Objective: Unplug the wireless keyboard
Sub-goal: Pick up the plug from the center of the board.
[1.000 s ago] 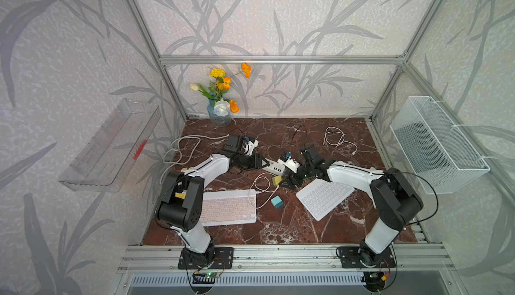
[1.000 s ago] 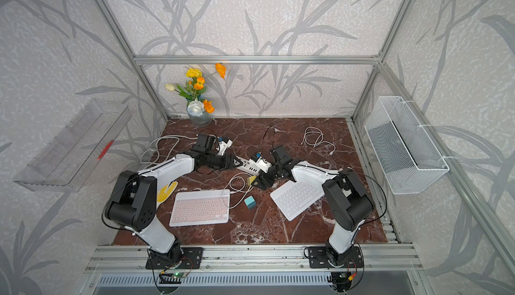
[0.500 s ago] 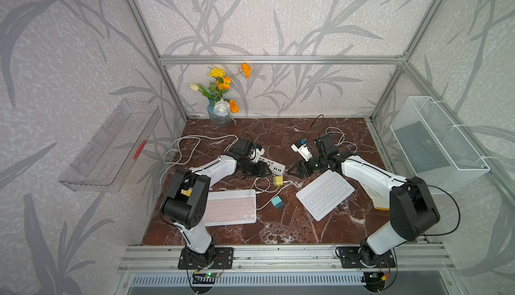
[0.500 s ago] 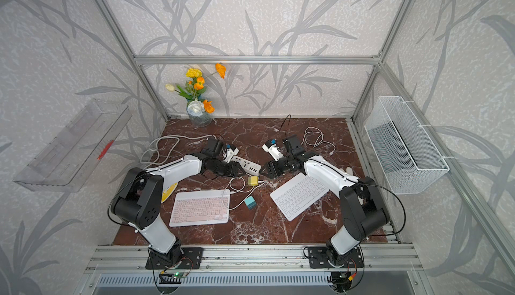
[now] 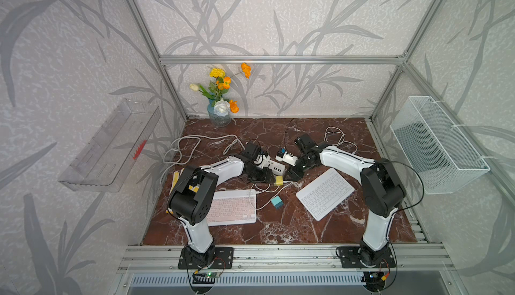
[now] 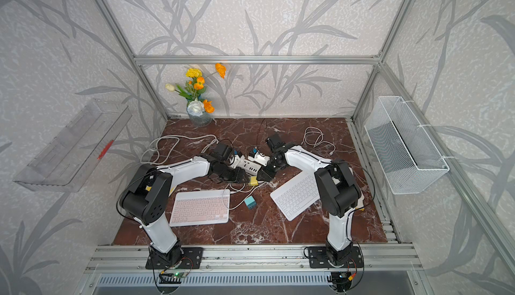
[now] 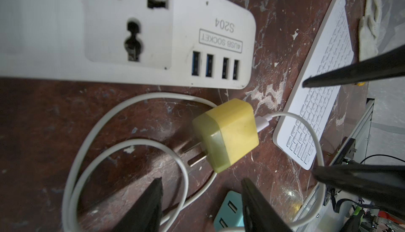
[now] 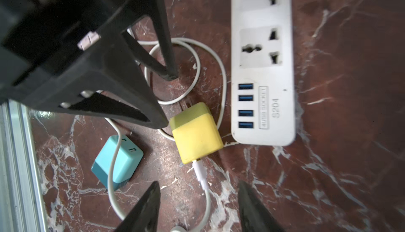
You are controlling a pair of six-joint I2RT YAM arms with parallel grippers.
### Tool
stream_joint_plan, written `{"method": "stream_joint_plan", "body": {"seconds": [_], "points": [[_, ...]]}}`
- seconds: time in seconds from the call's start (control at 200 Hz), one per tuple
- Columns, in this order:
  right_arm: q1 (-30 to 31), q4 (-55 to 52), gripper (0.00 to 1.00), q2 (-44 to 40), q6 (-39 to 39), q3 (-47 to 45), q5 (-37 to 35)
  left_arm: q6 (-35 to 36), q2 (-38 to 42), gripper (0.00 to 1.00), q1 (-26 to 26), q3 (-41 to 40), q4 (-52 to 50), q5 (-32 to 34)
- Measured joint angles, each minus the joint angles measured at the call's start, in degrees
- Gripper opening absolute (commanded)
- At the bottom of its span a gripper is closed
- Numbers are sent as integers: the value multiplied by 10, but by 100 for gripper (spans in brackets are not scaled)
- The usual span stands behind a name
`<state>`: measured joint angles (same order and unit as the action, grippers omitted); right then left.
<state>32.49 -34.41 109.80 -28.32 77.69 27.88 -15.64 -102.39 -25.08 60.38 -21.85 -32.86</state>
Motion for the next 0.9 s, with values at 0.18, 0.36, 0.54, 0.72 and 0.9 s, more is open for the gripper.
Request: {"method": "stream_joint_plan", "body": {"seconds": [0.18, 0.36, 0.54, 0.72, 0.9], "points": [[25, -19, 47, 15, -66, -1, -29, -2, -9, 57, 0, 0, 0, 0], [42, -16, 43, 15, -106, -14, -69, -7, -9, 57, 0, 0, 1, -3], [54, 7, 46, 15, -123, -29, -126, -10, -9, 57, 0, 0, 5, -5], [54, 20, 46, 20, -121, -30, -160, -11, -9, 57, 0, 0, 6, -5], [54, 29, 42, 30, -118, -29, -176, -15, -9, 57, 1, 0, 6, -3]]}}
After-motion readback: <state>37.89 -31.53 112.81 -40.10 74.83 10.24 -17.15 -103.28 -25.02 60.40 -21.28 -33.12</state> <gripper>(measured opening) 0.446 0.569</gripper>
